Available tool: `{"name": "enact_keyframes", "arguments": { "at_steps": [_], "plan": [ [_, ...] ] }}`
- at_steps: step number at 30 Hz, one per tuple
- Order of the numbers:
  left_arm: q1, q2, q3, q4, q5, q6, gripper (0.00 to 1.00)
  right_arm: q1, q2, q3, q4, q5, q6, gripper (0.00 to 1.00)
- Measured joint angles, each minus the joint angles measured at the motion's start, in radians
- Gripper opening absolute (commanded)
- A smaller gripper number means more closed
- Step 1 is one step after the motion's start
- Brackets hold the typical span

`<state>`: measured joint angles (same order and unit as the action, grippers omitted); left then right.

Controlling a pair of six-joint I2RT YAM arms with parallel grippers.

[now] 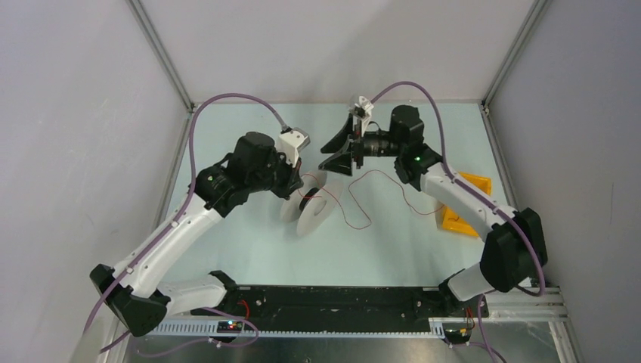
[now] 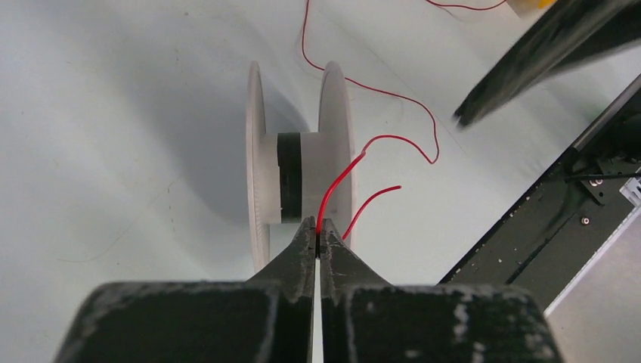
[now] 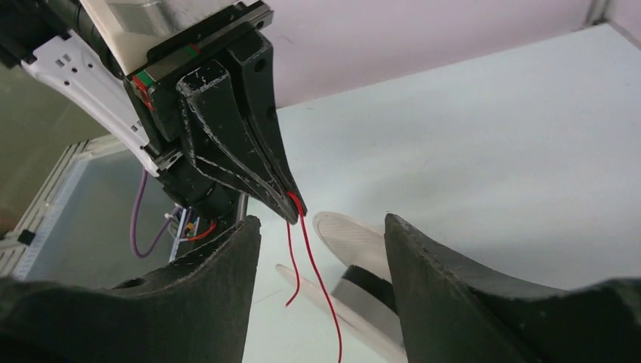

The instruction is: Wrap the cables

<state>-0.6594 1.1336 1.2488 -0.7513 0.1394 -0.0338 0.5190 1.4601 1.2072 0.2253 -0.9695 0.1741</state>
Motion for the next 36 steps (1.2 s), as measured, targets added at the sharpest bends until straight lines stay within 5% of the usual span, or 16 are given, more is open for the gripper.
{"name": "enact_keyframes", "arguments": {
  "at_steps": [2, 16, 21, 28, 36],
  "plan": [
    [0.0, 0.005, 0.0, 0.0, 0.008, 0.0, 0.0, 0.024, 0.034, -0.002, 0.056, -0.027, 0.0, 0.54],
    [0.001, 0.027, 0.001, 0.0, 0.052, -0.011, 0.0, 0.117, 0.126, -0.015, 0.086, -0.06, -0.046, 0.47],
    [0.008, 0.027, 0.001, 0.001, 0.047, -0.014, 0.04, 0.134, 0.135, -0.016, 0.081, -0.067, -0.045, 0.0],
    [0.04, 0.014, 0.0, 0.0, 0.03, -0.031, 0.29, 0.13, 0.127, -0.031, 0.105, -0.01, -0.026, 0.0],
    [0.052, -0.041, -0.047, 0.008, 0.021, -0.055, 0.4, 0.08, 0.079, -0.124, 0.257, 0.05, 0.103, 0.0]
  ]
}}
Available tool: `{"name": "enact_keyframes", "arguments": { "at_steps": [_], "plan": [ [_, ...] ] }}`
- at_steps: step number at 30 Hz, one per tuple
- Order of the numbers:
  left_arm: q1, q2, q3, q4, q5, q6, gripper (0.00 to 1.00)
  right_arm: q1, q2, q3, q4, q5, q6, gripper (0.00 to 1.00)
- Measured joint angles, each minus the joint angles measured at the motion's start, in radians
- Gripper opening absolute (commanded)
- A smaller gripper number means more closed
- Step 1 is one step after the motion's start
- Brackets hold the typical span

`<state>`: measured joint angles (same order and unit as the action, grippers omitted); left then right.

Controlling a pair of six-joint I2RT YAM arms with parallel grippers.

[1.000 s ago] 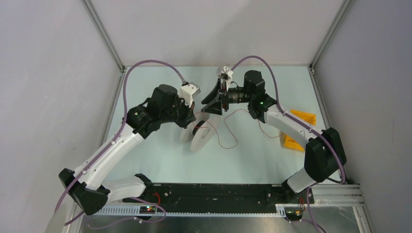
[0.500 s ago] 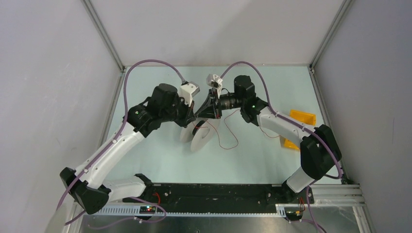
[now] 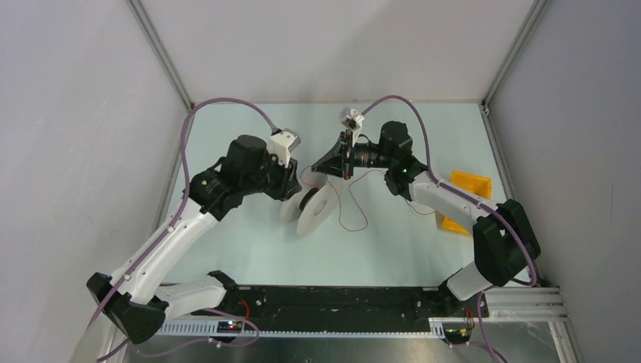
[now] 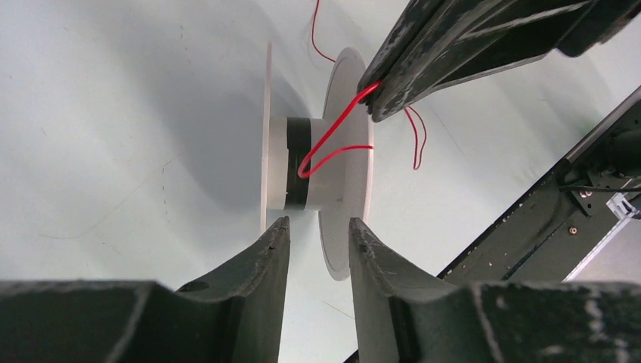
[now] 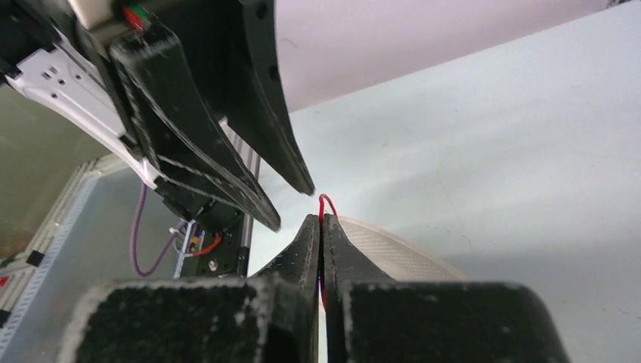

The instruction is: Wrap the cables

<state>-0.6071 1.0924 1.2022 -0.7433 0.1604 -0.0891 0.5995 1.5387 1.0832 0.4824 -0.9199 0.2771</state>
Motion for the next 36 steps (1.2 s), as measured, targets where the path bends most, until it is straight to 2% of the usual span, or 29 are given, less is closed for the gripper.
{"name": "enact_keyframes", "arguments": {
  "at_steps": [5, 9, 18, 26, 36],
  "plan": [
    [0.001, -0.003, -0.023, 0.004, 0.0, -0.01, 0.53, 0.001, -0.01, -0.034, 0.119, 0.027, 0.089, 0.0],
    [0.001, -0.034, -0.031, 0.03, 0.004, -0.015, 0.59, 0.001, -0.012, -0.056, 0.204, 0.032, 0.173, 0.0],
    [0.001, -0.106, -0.037, 0.135, 0.037, 0.009, 0.57, 0.002, -0.05, -0.061, 0.343, 0.014, 0.302, 0.0],
    [0.001, -0.116, -0.144, 0.254, 0.035, 0.0, 0.52, 0.002, -0.073, -0.09, 0.447, 0.012, 0.386, 0.0],
    [0.001, -0.206, -0.2, 0.4, 0.051, -0.035, 0.53, -0.005, -0.073, -0.122, 0.507, 0.003, 0.447, 0.0]
  ]
}}
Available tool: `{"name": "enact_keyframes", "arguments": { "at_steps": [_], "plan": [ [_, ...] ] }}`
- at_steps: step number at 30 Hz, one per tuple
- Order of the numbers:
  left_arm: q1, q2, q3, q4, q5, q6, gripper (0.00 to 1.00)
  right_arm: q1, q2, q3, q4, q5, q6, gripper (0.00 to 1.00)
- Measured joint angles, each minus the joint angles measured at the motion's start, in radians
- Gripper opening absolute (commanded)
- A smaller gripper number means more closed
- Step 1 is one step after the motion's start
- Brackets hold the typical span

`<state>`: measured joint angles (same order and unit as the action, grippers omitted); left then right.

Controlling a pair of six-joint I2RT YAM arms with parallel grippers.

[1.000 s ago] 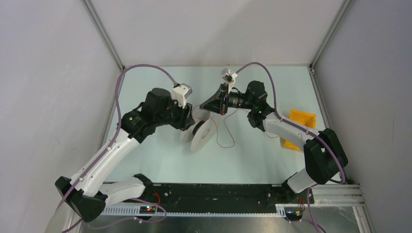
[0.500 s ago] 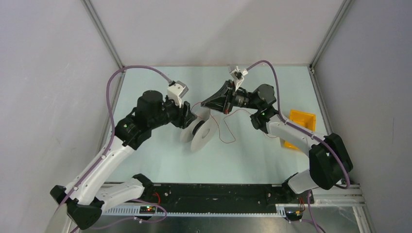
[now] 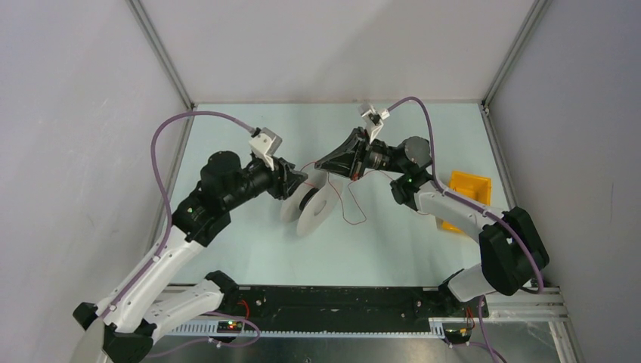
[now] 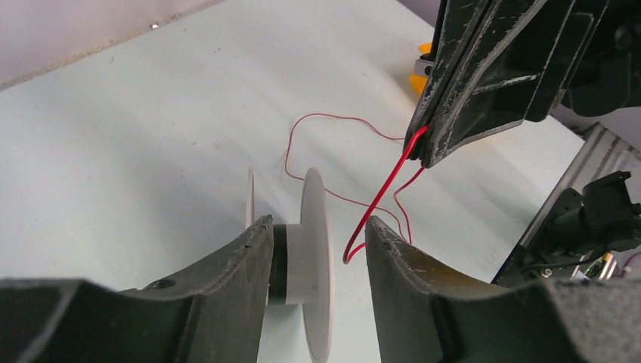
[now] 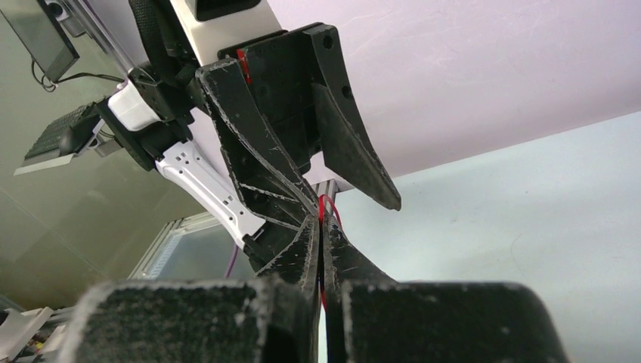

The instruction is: Wrap the cables

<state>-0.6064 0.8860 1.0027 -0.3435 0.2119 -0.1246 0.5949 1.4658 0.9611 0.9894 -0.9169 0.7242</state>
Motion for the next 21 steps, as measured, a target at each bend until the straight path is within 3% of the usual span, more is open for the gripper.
{"name": "enact_keyframes", "arguments": {
  "at_steps": [6, 8, 11, 13, 16, 19, 21],
  "plan": [
    [0.0, 0.0, -0.029, 0.043, 0.027, -0.008, 0.46, -0.005, 0.0, -0.002, 0.039, 0.0, 0.029, 0.0],
    [0.0, 0.005, -0.033, 0.05, 0.035, -0.008, 0.36, -0.006, 0.0, -0.002, 0.051, -0.001, 0.039, 0.0],
    [0.001, 0.009, -0.034, 0.059, 0.044, -0.017, 0.11, -0.006, 0.002, -0.002, 0.065, -0.003, 0.052, 0.0],
    [0.001, 0.01, -0.034, 0.074, 0.053, -0.022, 0.02, -0.006, 0.005, -0.003, 0.072, -0.006, 0.059, 0.02],
    [0.001, 0.008, -0.034, 0.087, 0.057, -0.027, 0.0, -0.012, 0.009, -0.013, 0.078, -0.004, 0.071, 0.25],
    [0.001, 0.0, -0.035, 0.087, 0.035, -0.033, 0.0, -0.031, 0.007, -0.029, 0.036, 0.022, 0.071, 0.36],
    [0.001, -0.013, -0.035, 0.078, -0.003, -0.034, 0.0, -0.055, -0.016, -0.043, -0.079, 0.082, 0.062, 0.44]
  ]
}}
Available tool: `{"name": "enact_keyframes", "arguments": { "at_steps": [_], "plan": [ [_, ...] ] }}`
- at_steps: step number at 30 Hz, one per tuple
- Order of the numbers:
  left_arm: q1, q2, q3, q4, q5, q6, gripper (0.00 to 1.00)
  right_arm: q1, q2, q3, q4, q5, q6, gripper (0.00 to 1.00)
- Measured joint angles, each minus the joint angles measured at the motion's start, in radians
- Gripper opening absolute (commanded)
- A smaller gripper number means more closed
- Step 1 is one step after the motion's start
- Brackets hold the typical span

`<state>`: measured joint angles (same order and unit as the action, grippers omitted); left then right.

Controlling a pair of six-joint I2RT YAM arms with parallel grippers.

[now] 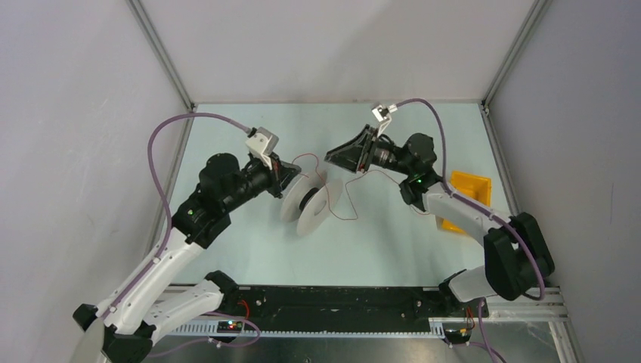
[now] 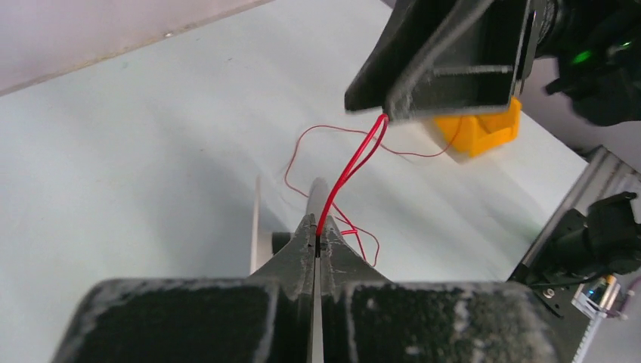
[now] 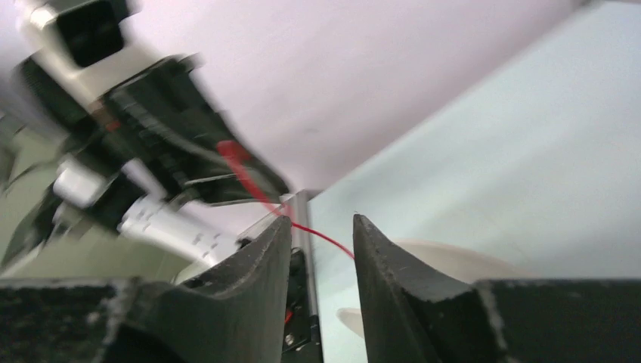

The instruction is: Wrap the cables

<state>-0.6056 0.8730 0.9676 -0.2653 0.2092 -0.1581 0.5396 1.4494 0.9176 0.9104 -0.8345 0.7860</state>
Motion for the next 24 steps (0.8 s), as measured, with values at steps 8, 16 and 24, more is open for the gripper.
{"name": "enact_keyframes", "arguments": {
  "at_steps": [8, 16, 24],
  "plan": [
    [0.0, -0.018, 0.003, -0.128, -0.178, 0.011, 0.0, -0.173, -0.209, -0.015, -0.783, 0.519, 0.029, 0.5],
    [0.0, -0.019, 0.016, -0.197, -0.232, 0.019, 0.0, -0.2, -0.31, -0.019, -1.374, 1.038, 0.245, 0.57],
    [0.0, -0.019, 0.016, -0.21, -0.187, 0.016, 0.0, -0.126, -0.278, -0.073, -1.711, 1.366, 0.526, 0.61]
  ]
}}
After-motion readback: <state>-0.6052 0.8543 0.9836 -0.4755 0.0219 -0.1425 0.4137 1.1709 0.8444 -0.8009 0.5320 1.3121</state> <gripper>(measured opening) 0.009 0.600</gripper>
